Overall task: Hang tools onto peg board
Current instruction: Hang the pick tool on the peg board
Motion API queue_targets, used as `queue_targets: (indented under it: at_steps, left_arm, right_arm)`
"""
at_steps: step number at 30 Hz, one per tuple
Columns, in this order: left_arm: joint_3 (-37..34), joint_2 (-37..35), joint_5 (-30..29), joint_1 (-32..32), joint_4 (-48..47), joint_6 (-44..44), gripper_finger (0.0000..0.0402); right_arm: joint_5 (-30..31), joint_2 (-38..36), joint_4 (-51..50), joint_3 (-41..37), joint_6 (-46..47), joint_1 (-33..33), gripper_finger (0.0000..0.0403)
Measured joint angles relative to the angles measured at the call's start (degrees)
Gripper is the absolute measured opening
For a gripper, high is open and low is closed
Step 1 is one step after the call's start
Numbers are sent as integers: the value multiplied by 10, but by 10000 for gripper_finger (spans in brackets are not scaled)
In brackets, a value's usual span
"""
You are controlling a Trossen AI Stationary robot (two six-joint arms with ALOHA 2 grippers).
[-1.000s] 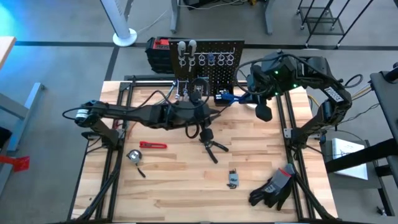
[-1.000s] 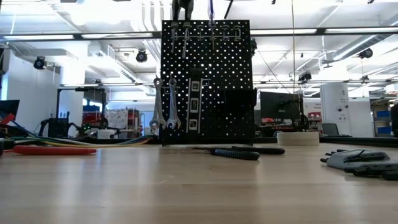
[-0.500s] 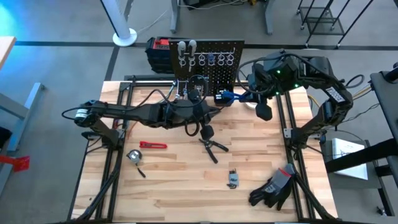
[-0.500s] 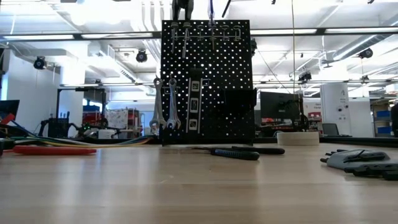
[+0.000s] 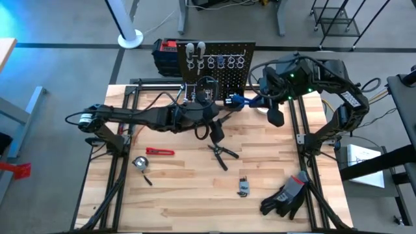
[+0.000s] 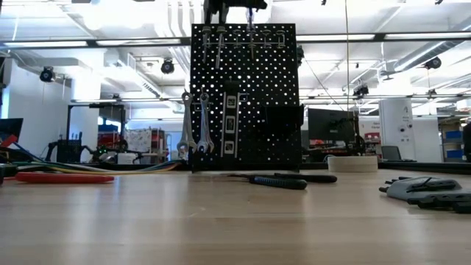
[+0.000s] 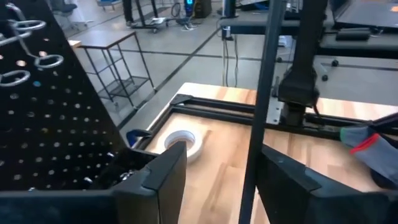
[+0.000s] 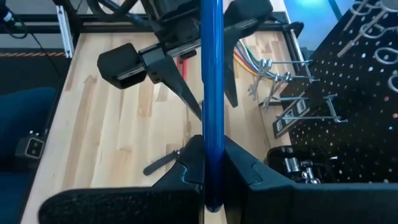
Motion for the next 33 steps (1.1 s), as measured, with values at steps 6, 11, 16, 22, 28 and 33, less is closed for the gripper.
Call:
queue_targets:
  at_steps: [6,11,16,22,28,33]
  left_arm:
    - [0,0,0,2,-1,1,121]
    - [0,0,28,0,2,20,14]
    - [0,0,-17,-23,23,63,6]
    - [0,0,-46,-43,64,75,3]
    - [-14,0,-49,-45,118,65,2]
    - [-75,0,-52,-46,253,64,1]
  right_arm:
    - [-1,0,-1,0,0,0,10]
    - [-1,0,4,0,0,0,10]
    - [-4,-4,28,-6,27,0,44]
    - [25,-38,72,-24,57,0,114]
    - [128,-123,149,-94,108,19,153]
    - [183,-232,291,-275,129,53,154]
